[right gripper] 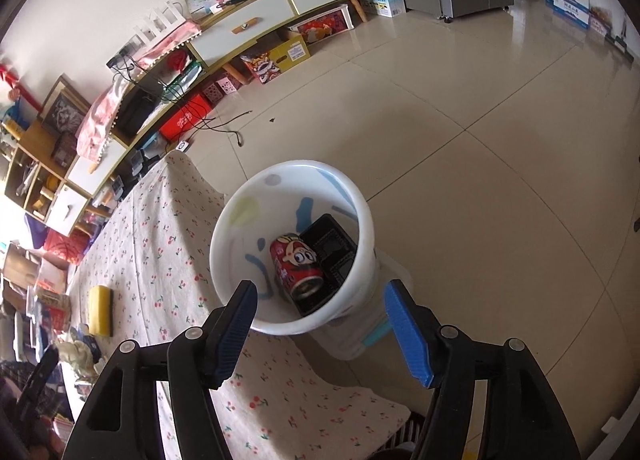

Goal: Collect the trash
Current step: 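Carry the blue almond box over the white bin and open the left gripper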

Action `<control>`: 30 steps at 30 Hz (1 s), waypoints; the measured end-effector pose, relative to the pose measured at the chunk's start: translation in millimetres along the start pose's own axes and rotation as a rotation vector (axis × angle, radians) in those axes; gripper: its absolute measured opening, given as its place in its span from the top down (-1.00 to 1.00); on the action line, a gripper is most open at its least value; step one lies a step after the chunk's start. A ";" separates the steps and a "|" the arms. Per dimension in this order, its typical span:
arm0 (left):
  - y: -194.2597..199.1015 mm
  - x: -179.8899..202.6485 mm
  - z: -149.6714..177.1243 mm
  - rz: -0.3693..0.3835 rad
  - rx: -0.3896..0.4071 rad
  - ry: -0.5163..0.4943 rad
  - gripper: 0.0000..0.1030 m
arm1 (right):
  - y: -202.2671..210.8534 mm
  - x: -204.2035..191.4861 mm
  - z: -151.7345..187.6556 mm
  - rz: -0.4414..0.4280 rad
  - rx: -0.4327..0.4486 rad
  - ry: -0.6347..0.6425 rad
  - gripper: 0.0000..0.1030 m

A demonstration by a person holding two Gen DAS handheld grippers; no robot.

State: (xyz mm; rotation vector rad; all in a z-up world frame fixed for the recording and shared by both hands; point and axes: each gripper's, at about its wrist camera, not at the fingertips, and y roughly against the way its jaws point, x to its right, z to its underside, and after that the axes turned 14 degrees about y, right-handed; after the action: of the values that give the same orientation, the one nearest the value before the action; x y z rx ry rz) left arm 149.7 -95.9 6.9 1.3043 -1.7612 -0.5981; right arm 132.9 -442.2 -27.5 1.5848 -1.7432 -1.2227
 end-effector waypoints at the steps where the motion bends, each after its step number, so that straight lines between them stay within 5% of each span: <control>1: -6.6 9.4 0.8 0.006 -0.012 -0.015 -0.33 | 1.5 1.0 1.4 -0.001 0.000 0.003 -0.33; 17: -98.3 119.0 24.8 0.079 -0.146 -0.148 -0.34 | 16.1 28.5 14.3 0.001 0.009 -0.019 -0.37; 30: -123.5 137.1 26.2 0.058 -0.127 -0.177 -0.45 | 17.8 40.5 17.8 -0.007 0.011 -0.054 -0.38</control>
State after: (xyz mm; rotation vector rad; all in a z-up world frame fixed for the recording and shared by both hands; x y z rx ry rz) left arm 179.1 -269.1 -55.6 1.1388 -1.8644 -0.8002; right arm 100.3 -476.9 -29.6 1.5785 -1.7818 -1.2721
